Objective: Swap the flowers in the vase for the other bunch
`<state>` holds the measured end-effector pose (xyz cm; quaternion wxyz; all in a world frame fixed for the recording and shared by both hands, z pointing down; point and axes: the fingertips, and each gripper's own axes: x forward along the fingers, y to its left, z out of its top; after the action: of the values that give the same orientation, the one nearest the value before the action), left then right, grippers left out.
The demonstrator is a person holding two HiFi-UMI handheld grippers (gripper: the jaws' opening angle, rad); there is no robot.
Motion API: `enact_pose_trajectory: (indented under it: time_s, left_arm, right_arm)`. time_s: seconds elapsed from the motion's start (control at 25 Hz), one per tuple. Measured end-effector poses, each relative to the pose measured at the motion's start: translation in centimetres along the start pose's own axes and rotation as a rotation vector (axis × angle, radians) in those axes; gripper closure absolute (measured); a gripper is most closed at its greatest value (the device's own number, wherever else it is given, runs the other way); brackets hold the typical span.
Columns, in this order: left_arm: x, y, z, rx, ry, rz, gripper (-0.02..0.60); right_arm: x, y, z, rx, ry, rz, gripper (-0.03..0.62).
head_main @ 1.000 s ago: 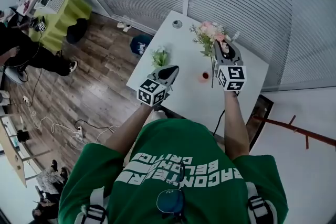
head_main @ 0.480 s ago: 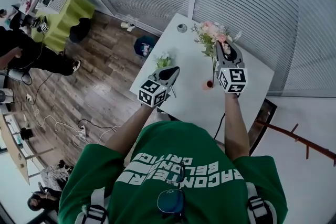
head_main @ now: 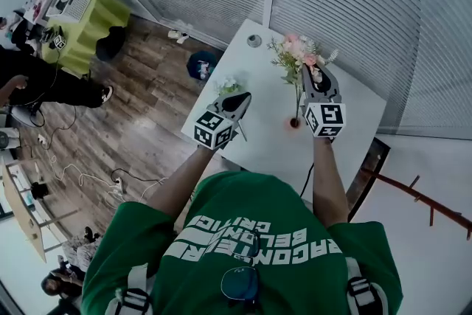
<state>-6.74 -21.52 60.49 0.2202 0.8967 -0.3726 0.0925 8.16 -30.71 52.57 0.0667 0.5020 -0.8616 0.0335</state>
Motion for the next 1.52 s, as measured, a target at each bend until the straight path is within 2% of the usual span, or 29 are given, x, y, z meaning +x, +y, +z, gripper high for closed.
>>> enact_pose_trajectory:
  time_s: [0.64,1.52]
  left_arm:
    - [0.9,-2.6,1.3,0.020,-0.007,-0.050,0.574]
    - [0.2,-7.6,1.4,0.052,-0.036,-0.115,0.574]
  right_arm:
    - [-3.2,-0.4,-0.7,0.012,0.028,-0.034,0.511]
    - [-9.1,1.6,-2.7,0.013,0.076,-0.047,0.513]
